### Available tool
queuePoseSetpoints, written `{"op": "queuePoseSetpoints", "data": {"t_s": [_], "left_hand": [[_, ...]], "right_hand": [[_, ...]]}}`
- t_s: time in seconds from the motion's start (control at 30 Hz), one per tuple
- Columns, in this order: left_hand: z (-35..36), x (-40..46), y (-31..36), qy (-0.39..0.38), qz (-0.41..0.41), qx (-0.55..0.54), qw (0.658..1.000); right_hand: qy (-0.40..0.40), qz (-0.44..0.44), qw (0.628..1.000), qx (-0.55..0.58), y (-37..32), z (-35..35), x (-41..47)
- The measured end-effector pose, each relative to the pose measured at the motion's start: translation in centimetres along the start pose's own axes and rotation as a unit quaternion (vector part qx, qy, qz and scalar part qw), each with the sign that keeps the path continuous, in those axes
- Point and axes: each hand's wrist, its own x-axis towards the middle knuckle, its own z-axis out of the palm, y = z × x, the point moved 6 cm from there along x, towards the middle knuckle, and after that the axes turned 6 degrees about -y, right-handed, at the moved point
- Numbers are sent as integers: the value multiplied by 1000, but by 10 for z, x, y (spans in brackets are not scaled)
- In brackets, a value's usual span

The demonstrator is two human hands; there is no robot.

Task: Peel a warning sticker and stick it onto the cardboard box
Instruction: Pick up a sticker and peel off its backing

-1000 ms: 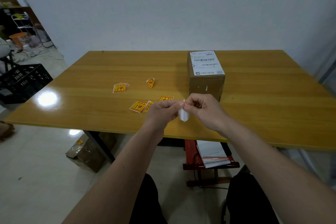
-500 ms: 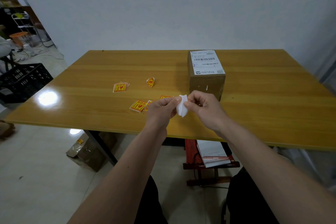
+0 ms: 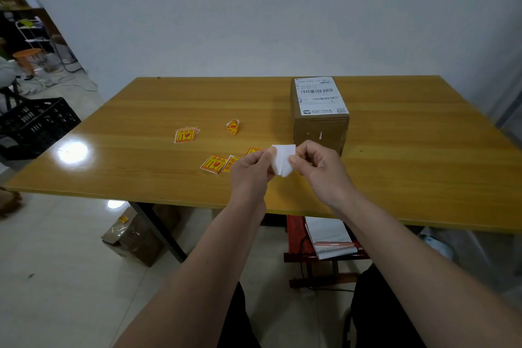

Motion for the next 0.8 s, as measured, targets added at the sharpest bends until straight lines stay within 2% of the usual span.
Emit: {"op": "queuePoseSetpoints", "data": {"t_s": [0.4, 0.63, 0.8], "left_hand": [[-2, -2, -6, 38, -20, -43, 998], [-1, -3, -3, 27, -2, -30, 999], [3, -6, 3, -4, 30, 6, 1000]], "right_hand": [[19, 17, 999, 22, 4, 4, -1], [31, 25, 998, 47, 8, 3, -4], [-8, 54, 995, 79, 11, 9, -2]]}}
